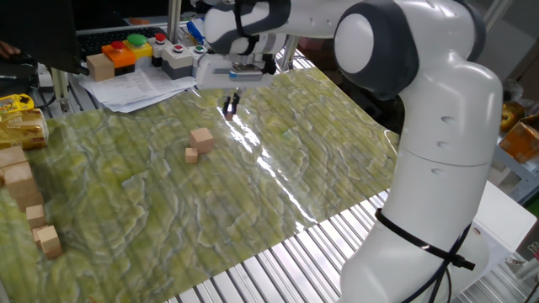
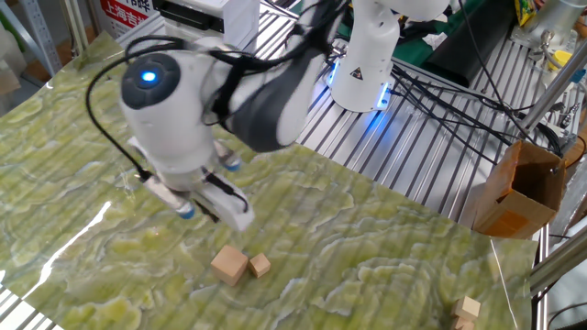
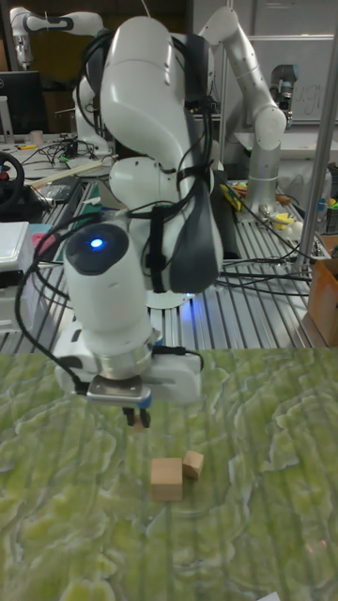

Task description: Pick up the small block on the left and move it to the right

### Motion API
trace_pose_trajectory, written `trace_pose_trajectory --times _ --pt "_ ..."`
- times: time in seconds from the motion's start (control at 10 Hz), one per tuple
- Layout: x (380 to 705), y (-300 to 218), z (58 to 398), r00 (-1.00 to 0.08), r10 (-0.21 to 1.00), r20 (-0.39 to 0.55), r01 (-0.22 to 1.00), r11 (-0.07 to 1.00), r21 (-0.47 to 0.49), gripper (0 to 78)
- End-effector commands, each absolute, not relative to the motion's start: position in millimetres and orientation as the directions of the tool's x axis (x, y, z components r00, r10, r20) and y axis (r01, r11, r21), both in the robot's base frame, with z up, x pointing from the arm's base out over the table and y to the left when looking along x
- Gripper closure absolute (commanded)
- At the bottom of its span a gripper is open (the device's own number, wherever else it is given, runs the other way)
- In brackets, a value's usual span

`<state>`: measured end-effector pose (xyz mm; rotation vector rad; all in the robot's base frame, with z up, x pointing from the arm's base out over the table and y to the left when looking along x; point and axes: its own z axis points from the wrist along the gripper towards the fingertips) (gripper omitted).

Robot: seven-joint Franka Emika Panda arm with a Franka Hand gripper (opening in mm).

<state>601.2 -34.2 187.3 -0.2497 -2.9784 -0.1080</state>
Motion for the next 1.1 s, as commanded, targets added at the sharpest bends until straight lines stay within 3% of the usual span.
trace_pose_trajectory --times 0.1,0.4,0.9,1.1 --pt "589 39 199 -0.929 0.317 0.193 0.339 0.936 0.094 76.4" --pt "590 76 178 -0.897 0.382 0.22 0.419 0.895 0.154 76.4" --pt "610 96 129 -0.861 0.442 0.25 0.502 0.816 0.287 76.4" --pt "617 100 112 -0.858 0.456 0.236 0.509 0.813 0.281 76.4"
